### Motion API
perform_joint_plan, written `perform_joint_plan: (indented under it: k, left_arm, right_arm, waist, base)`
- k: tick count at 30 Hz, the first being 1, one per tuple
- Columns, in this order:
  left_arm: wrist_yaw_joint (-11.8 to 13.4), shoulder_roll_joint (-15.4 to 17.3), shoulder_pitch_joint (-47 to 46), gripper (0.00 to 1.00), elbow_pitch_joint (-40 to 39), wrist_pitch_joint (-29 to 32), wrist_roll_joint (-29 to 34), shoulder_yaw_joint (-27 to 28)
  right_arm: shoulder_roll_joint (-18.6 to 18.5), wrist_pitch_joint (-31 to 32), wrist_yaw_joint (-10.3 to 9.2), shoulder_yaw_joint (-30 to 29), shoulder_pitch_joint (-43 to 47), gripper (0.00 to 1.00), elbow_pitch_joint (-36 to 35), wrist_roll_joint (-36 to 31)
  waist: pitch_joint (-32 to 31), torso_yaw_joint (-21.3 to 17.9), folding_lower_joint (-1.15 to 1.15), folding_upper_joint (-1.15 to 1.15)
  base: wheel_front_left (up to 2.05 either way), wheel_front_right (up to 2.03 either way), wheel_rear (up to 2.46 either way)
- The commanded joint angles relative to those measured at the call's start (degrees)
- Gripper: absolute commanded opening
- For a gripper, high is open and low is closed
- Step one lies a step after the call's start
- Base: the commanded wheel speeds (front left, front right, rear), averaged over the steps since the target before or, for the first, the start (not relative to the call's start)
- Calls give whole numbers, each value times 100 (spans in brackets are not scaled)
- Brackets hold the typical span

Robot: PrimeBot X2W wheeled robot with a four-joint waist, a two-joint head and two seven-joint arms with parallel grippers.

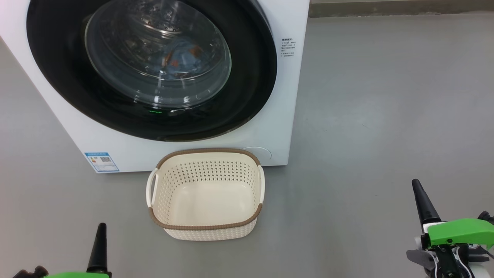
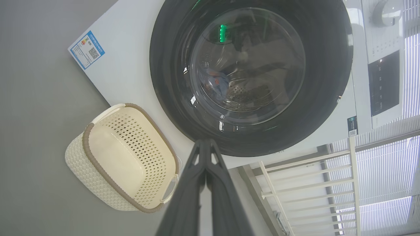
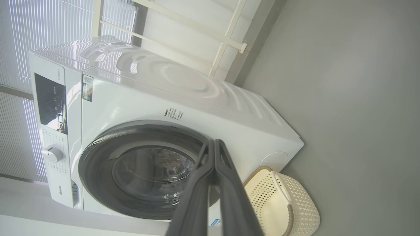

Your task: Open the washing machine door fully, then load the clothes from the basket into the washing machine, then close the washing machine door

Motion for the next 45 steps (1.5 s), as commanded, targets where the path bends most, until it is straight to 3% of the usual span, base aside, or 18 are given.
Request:
perform_joint_plan:
  k: [1,33,45]
  left_arm:
    - [-11,34,-240,0,-194,43,-170,169]
    - [-14,-94,-298,0,-366,584,-2075,342]
    - [-14,-96,-299,0,-369,593,-2109,345]
  right_arm:
    - [-33,52,1,63,-60,0,-188,231]
    - [78,596,1,-98,-37,0,-362,1889]
    - [80,605,1,-101,-37,0,-365,1918]
  waist:
    - [-3,2,0,0]
    - [-78,41,0,0]
    - [-79,41,0,0]
  base:
    - [0,0,0]
    - [0,0,0]
    - [0,0,0]
